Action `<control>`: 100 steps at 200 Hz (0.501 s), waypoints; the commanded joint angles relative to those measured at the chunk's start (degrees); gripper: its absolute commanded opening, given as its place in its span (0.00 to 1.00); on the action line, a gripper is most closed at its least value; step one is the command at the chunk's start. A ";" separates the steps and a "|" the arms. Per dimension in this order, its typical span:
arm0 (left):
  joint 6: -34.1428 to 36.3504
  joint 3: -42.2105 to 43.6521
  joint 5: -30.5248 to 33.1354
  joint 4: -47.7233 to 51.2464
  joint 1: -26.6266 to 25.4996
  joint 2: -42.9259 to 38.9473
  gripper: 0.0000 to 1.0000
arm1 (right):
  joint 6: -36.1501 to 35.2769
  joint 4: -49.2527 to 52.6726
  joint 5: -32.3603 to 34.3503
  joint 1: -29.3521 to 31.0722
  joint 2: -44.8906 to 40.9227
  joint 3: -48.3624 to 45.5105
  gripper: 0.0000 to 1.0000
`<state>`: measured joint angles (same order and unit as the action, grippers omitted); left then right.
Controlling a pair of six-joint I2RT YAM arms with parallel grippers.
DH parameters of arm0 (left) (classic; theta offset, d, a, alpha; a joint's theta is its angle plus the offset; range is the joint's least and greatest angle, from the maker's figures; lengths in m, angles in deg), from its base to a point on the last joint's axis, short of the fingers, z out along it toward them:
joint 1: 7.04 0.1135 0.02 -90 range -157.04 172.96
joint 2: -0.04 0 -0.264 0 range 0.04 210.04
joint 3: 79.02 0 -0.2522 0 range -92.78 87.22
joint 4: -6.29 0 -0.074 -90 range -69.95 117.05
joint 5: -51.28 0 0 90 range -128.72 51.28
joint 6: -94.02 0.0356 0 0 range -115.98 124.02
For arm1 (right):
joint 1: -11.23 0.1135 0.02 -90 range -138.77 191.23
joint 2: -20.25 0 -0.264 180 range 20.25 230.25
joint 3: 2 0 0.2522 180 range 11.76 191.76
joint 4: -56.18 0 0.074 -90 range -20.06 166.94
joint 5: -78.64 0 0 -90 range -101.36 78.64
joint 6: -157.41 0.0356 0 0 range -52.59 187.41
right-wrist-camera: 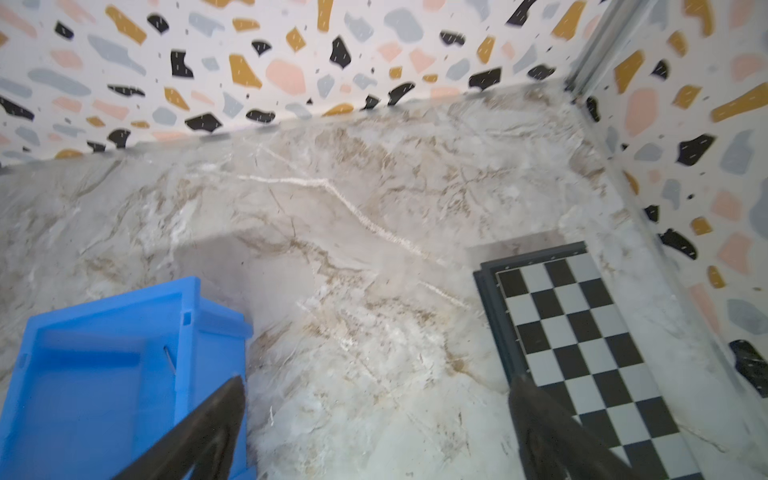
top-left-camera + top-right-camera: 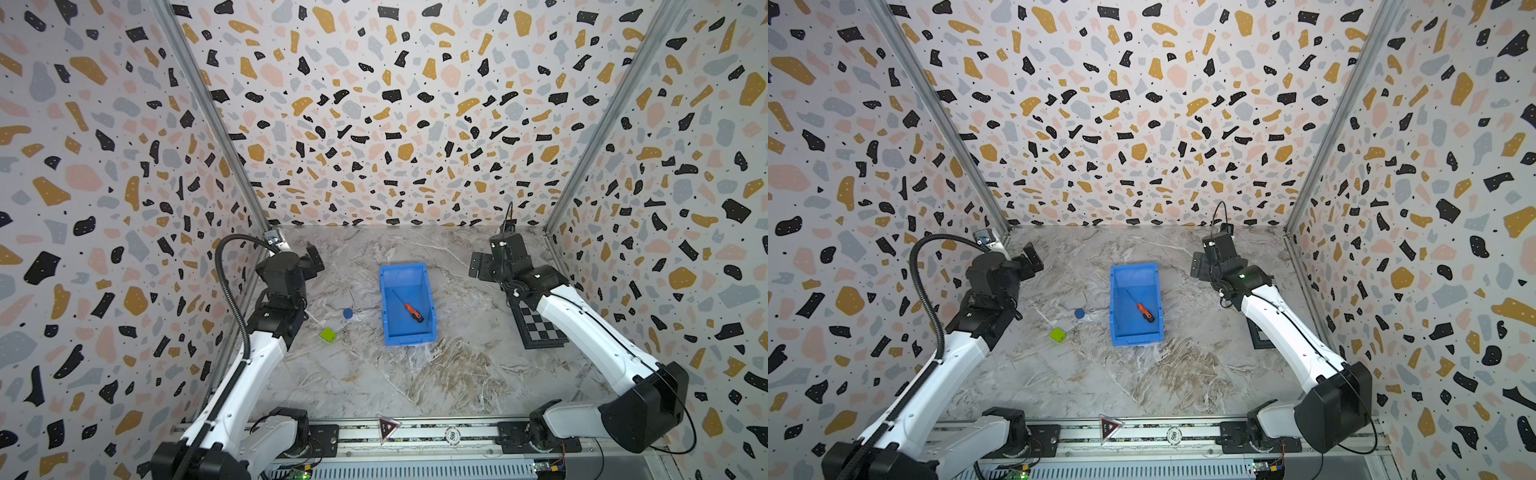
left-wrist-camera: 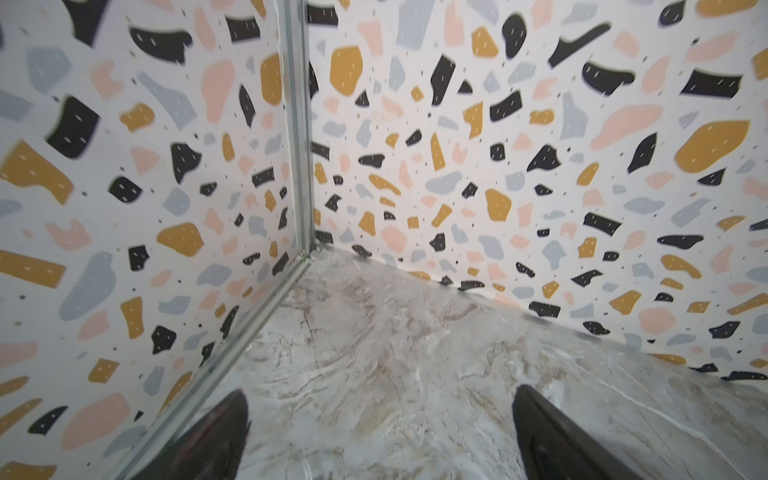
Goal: Put the screwdriver in the bin
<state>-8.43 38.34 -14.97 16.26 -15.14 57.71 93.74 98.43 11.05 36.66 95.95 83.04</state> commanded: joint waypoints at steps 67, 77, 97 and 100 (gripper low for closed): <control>10.04 15.56 -2.13 -18.85 -0.16 -8.68 1.00 | -16.49 -28.36 12.66 -2.49 -9.18 -18.89 0.99; 9.39 15.79 -2.79 -18.24 -0.16 -8.81 1.00 | -16.38 -29.81 11.88 -2.74 -9.29 -20.31 0.99; 8.45 17.07 -5.11 -18.24 -0.16 -8.89 1.00 | -20.27 -33.95 8.39 -3.03 -9.52 -24.49 0.99; 7.88 17.33 -5.02 -18.27 -0.16 -8.76 1.00 | -21.59 -34.85 7.64 -3.09 -9.52 -25.26 0.99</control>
<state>0.25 54.42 -17.59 3.19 -15.14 49.71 78.37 72.07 21.17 34.08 88.30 61.06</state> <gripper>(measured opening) 0.995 0.993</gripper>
